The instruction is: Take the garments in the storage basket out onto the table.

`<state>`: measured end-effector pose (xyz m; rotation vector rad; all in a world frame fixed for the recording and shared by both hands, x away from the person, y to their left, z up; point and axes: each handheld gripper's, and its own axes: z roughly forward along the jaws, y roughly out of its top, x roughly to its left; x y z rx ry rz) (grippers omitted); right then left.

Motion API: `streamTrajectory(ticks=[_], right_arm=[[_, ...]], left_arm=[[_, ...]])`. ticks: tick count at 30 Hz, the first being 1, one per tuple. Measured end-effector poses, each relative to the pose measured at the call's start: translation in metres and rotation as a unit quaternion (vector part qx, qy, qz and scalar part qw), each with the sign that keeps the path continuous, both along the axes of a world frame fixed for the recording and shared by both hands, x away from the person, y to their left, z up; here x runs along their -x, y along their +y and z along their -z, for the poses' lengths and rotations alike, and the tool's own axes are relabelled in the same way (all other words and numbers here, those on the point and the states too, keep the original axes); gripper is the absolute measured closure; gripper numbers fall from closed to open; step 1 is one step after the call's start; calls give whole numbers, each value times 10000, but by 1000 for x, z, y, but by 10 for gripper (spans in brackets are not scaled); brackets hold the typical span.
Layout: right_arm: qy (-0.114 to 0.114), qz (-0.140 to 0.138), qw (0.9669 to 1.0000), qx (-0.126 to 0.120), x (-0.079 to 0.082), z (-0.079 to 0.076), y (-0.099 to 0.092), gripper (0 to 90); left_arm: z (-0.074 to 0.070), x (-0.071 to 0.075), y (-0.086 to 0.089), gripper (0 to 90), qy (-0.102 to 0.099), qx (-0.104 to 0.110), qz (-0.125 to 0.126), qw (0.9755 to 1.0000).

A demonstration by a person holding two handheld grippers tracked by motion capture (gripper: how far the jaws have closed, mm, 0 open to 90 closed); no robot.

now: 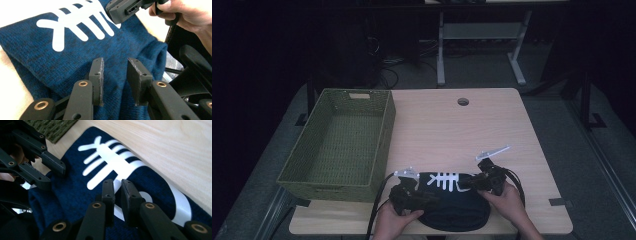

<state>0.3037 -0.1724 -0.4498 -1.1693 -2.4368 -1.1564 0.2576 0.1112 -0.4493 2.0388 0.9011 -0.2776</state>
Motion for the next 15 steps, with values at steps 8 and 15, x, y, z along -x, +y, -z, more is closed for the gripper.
streamTrajectory(ticks=[8,15], right_arm=[[62,-15,9999,-102,-8,7,-1,809],[93,41,9997,-206,-19,10,-3,817]], left_arm=[[2,-4,-5,666,4,-52,9,10000],[3,-14,-6,670,3,-22,-103,9999]])
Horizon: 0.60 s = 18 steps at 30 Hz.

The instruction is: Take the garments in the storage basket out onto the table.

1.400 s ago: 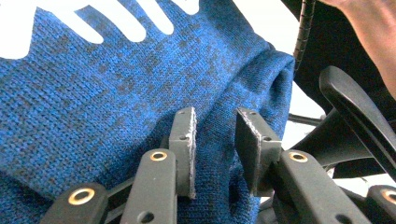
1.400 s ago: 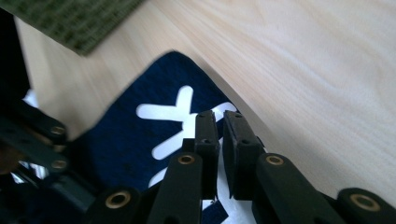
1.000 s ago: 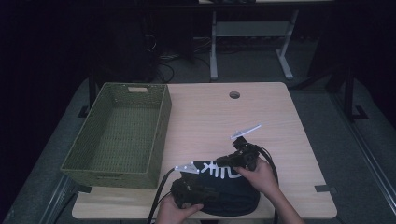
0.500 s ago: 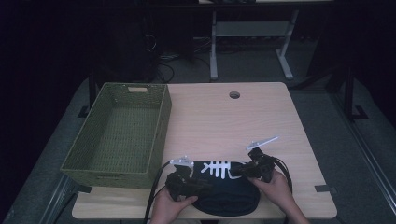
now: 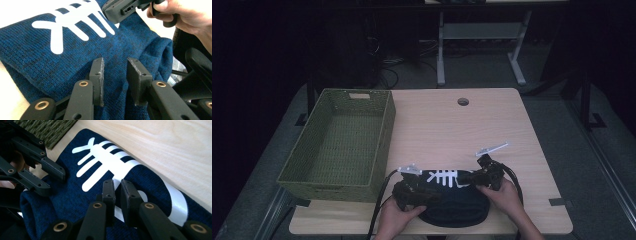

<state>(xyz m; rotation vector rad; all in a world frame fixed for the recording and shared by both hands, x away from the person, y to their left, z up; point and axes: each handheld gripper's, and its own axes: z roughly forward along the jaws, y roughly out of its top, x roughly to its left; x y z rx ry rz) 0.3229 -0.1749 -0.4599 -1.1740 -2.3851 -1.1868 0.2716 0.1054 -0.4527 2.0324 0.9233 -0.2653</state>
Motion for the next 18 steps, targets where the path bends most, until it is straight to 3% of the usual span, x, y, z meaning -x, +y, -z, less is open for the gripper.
streamTrajectory(ticks=[11,18], right_arm=[[-6,85,9999,123,-32,-2,2,807],[26,99,9999,63,-36,-3,1,757]], left_arm=[[3,-19,-2,674,-61,41,-237,9997],[-1,-23,-2,659,-88,68,-288,9995]])
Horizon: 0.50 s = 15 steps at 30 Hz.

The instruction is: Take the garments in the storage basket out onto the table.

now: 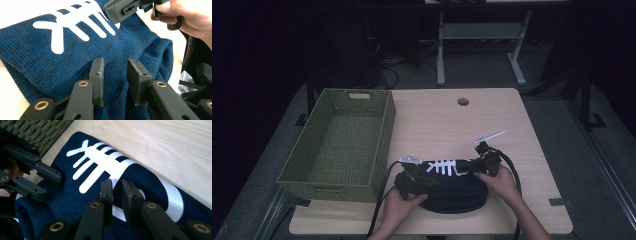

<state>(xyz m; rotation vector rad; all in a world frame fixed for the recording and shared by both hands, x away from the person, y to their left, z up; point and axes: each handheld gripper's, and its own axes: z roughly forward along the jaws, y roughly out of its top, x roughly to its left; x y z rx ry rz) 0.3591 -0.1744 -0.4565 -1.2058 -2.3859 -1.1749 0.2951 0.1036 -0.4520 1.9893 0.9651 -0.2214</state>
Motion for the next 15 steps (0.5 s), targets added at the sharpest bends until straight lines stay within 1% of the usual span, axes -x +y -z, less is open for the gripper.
streamTrajectory(ticks=[3,4,5,7,10,11,12,15], right_arm=[[-4,44,10000,-83,3,-4,-3,731],[-68,34,9999,-88,5,-6,-5,724],[-80,44,9999,-93,7,-8,-6,721],[-153,63,9997,-171,12,-14,-10,714],[-233,115,9995,-154,17,-18,-15,711],[-216,137,9996,-155,19,-20,-17,705],[-269,148,9994,-143,21,-20,-20,705],[-230,230,9994,-147,25,-17,-27,702]], left_arm=[[-3,1,3,647,-24,93,-42,9999],[-4,1,4,647,-34,91,-67,9999],[-5,1,6,645,-34,114,-99,9999],[-7,0,9,640,-52,111,-169,9998],[-8,0,13,639,-75,92,-248,9996],[-9,0,14,640,-83,93,-280,9995],[-10,0,16,639,-105,79,-324,9994],[-11,-1,19,636,-131,74,-420,9990]])
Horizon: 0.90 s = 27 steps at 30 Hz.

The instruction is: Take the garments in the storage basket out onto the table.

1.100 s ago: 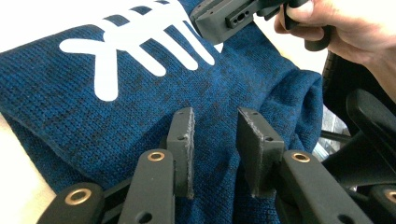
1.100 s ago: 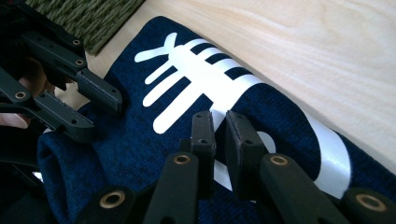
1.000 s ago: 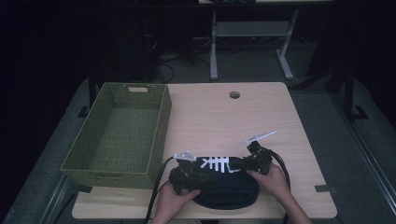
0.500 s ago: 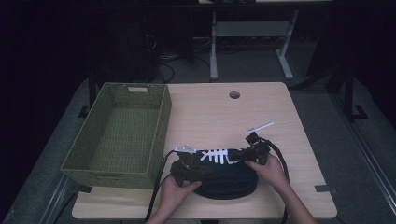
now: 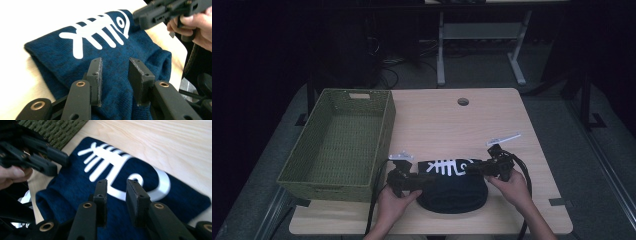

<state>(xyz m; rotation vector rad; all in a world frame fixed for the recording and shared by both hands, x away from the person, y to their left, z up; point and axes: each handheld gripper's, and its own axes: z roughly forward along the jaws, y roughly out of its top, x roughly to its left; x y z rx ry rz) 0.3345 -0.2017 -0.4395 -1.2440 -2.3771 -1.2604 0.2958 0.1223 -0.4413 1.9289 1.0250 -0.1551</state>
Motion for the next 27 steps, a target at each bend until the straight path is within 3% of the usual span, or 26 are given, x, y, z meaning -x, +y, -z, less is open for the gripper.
streamTrajectory(ticks=[8,13,17,20,23,27], right_arm=[[131,116,9998,89,12,15,-13,692],[168,154,9997,-25,15,26,-16,714],[138,146,9998,4,17,26,-16,703],[47,106,9999,-87,22,19,-18,696],[-41,17,9996,-295,34,11,-18,697],[-29,-152,9991,-399,51,8,-17,702]], left_arm=[[6,-3,-3,635,55,-180,-4,9998],[13,-7,-6,649,95,-256,-29,9996],[13,-7,-5,644,109,-200,-32,9997],[6,-3,-2,630,-10,-112,-56,9999],[1,4,-1,633,-25,-104,20,9999],[2,12,2,640,45,-52,84,9999]])
